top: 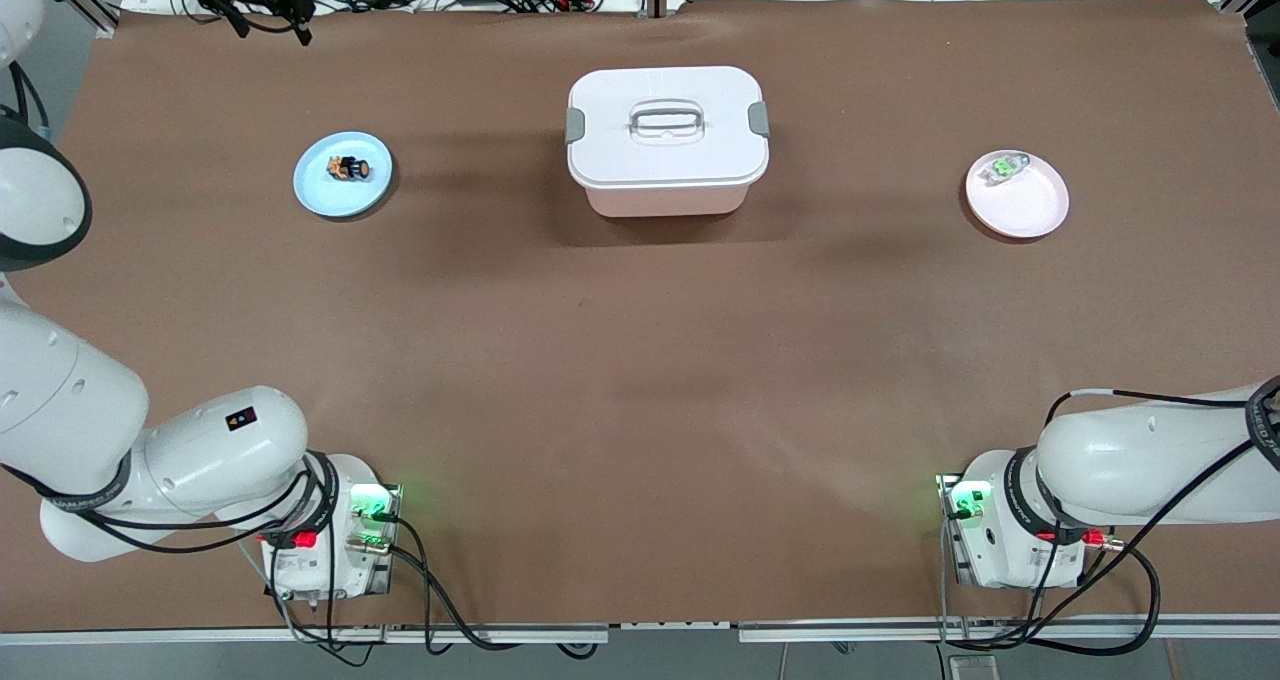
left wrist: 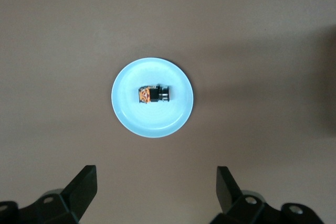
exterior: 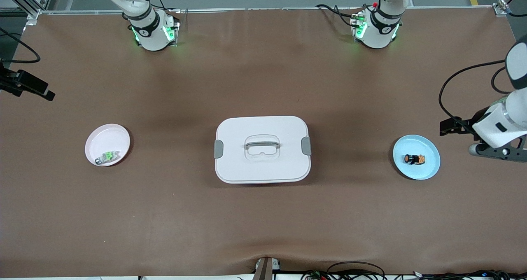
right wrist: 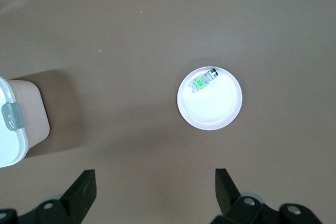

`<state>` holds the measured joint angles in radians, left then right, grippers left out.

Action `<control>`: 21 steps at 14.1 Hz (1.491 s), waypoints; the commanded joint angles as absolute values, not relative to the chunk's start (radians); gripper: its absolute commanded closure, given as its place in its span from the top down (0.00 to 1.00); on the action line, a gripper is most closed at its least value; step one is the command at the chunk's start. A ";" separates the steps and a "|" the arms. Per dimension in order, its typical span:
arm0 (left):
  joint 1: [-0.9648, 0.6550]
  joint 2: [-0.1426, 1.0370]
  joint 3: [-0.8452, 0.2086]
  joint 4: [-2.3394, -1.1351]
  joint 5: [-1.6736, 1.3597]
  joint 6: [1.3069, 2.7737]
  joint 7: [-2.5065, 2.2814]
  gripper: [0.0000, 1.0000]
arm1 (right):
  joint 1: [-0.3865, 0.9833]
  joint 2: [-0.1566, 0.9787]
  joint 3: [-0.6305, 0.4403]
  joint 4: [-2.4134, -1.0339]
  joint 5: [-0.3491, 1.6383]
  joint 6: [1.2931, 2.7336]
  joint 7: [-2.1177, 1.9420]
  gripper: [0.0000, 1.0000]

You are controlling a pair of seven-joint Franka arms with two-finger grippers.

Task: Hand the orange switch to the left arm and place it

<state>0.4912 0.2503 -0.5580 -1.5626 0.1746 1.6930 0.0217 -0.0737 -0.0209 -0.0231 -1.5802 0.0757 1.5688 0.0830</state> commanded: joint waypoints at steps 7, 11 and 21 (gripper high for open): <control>0.571 0.186 -0.543 -1.471 0.127 1.608 0.026 1.00 | -0.087 -0.021 -0.018 -1.486 0.055 1.554 0.075 1.00; 0.423 0.115 -0.403 -1.485 0.083 1.519 0.028 1.00 | -0.100 -0.025 -0.017 -1.482 0.058 1.551 0.074 1.00; -0.037 -0.132 0.052 -1.703 -0.069 1.516 -0.051 1.00 | -0.100 -0.020 -0.018 -1.483 0.057 1.549 0.028 1.00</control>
<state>-0.0177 -0.0848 0.0365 -1.6491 -0.0508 1.5056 -0.0417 -0.0859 -0.0218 -0.0266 -1.4947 0.0713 1.5616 0.0468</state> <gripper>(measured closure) 0.000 0.000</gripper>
